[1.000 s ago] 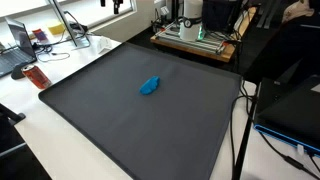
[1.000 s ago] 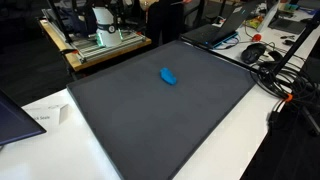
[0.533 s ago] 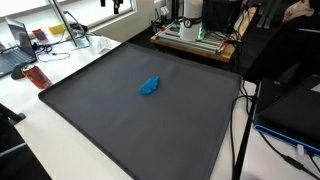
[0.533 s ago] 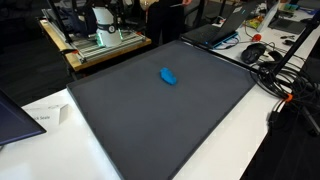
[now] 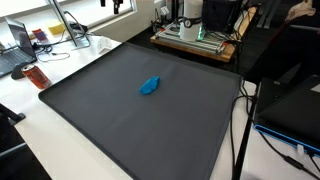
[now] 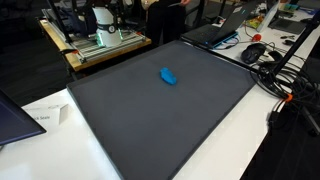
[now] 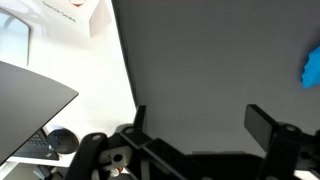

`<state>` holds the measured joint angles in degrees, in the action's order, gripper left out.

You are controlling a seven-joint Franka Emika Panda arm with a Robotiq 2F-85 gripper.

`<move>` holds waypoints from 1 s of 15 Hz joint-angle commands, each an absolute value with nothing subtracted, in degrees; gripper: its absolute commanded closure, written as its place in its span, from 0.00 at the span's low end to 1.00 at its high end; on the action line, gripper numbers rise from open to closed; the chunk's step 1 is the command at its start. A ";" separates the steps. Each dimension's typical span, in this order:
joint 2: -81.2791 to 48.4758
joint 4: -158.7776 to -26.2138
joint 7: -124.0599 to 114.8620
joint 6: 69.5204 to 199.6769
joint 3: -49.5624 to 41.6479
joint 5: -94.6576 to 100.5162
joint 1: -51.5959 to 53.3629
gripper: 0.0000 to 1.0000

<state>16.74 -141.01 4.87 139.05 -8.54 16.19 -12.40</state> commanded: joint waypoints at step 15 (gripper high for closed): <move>31.52 -145.76 35.77 115.38 -10.84 -1.99 1.92 0.00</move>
